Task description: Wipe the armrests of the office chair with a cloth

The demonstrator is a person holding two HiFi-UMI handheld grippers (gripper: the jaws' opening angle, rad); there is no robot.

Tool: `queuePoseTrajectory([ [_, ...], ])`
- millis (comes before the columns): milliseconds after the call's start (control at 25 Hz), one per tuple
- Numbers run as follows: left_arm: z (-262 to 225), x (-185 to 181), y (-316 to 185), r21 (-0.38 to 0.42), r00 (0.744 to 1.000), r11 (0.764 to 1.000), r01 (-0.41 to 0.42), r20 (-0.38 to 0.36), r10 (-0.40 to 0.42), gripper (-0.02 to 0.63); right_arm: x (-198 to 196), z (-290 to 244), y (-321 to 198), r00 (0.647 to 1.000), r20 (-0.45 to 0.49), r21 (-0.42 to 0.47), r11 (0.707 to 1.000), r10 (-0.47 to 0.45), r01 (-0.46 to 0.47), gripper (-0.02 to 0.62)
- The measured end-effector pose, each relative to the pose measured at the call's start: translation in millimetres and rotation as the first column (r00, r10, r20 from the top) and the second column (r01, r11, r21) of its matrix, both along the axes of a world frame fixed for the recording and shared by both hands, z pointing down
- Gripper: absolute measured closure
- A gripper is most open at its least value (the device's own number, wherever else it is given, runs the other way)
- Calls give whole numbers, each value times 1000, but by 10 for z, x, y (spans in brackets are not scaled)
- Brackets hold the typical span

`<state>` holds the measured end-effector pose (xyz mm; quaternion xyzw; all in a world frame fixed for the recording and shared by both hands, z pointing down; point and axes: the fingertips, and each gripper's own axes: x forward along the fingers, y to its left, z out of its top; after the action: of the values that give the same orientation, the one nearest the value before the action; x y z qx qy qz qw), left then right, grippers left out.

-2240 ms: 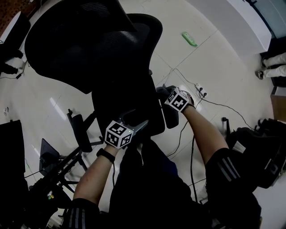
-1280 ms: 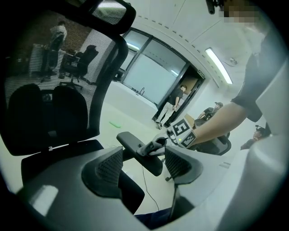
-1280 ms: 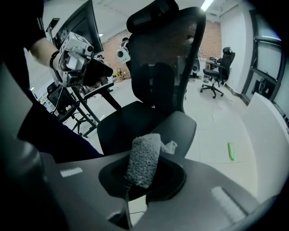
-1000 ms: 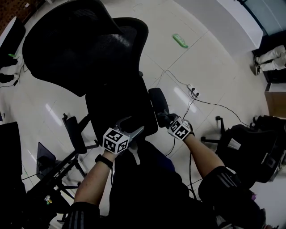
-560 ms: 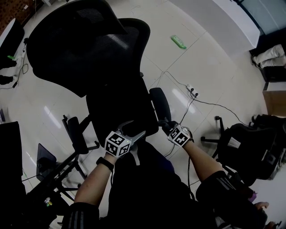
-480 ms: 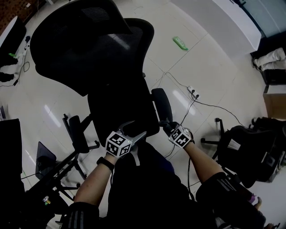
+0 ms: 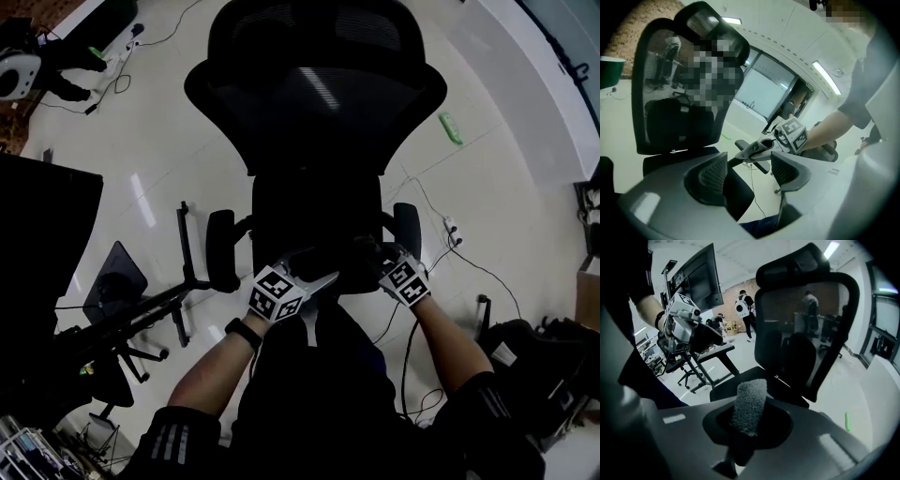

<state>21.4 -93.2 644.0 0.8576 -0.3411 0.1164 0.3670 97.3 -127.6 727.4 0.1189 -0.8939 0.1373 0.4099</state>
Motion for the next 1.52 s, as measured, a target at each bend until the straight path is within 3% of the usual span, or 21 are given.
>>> queuePoseTrajectory([
  [240, -96, -822, 55, 38, 990, 989, 140, 22, -141, 290, -1021, -190, -66, 987, 42, 42, 987, -157, 155, 561],
  [520, -103, -1744, 220, 46, 957, 958, 284, 42, -286, 290, -2114, -292, -44, 954, 54, 65, 955, -294, 290, 561],
  [800, -9, -2481, 503, 34, 924, 925, 378, 50, -379, 291, -3183, -179, 132, 928, 52, 43, 929, -369, 367, 561],
  [960, 51, -2764, 623, 20, 910, 911, 412, 53, -412, 291, -3663, -72, 261, 898, 20, 38, 898, -440, 439, 561],
  [1200, 160, -3071, 816, -4, 898, 899, 437, 51, -437, 291, -4167, 192, 338, 883, -45, 37, 882, -467, 469, 561],
  [1520, 276, -3192, 990, -22, 893, 893, 449, 41, -448, 290, -4295, 377, 446, 900, -66, 10, 902, -431, 433, 561],
])
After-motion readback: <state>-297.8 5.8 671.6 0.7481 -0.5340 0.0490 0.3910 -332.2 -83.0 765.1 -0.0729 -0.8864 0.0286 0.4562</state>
